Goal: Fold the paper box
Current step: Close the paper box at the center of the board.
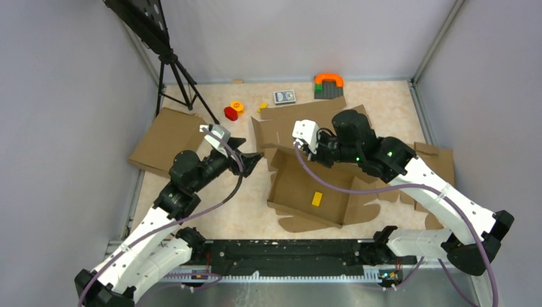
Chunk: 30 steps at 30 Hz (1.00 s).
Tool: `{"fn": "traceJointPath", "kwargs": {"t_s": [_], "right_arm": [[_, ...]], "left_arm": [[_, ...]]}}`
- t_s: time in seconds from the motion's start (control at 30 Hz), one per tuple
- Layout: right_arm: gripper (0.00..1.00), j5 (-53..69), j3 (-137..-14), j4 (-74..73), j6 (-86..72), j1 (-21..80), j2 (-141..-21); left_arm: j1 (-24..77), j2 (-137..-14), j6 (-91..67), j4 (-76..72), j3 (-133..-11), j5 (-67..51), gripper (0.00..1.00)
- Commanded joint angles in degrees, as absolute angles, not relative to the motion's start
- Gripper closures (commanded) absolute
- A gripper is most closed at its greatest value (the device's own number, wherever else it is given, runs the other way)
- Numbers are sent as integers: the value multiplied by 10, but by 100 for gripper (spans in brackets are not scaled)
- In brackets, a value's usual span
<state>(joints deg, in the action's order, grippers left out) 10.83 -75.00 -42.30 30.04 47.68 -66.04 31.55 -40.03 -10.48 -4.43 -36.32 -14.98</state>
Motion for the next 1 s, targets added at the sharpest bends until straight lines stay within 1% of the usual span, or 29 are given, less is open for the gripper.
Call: {"fn": "traceJointPath", "kwargs": {"t_s": [0.0,0.1,0.2,0.27,0.37,0.43,0.6,0.67,0.73,0.83,0.87,0.9,0.93,0.97], "right_arm": [[100,115,-765,-433,307,489,-662],[100,116,-765,-433,308,490,-662],[100,116,-768,-433,309,491,-663],[100,115,-768,-433,309,492,-663],[100,114,-770,-435,308,492,-664],[100,111,-772,-435,308,491,-664],[100,104,-772,-434,308,492,-665],[100,104,-772,-434,307,491,-665],[99,105,-773,-432,306,491,-665],[95,101,-774,-429,304,491,-665],[94,100,-775,-430,304,492,-664],[91,97,-775,-430,303,491,-664],[87,93,-776,-428,300,491,-664],[80,86,-776,-427,297,492,-664]], "left_arm": [[315,-431,-9,-113,-397,-172,20],[315,-490,49,-81,-451,-238,21],[315,-558,111,-8,-527,-329,27],[315,-586,145,25,-558,-378,28],[315,-605,180,34,-575,-436,31],[315,-618,193,47,-584,-465,34],[315,-638,220,85,-591,-490,38],[315,-634,214,64,-580,-494,45],[315,-636,201,41,-573,-488,57],[315,-645,205,46,-578,-479,75],[316,-647,207,49,-580,-474,84],[315,-646,211,48,-579,-471,98],[315,-645,214,49,-579,-467,100],[315,-643,214,49,-578,-465,100]]}}
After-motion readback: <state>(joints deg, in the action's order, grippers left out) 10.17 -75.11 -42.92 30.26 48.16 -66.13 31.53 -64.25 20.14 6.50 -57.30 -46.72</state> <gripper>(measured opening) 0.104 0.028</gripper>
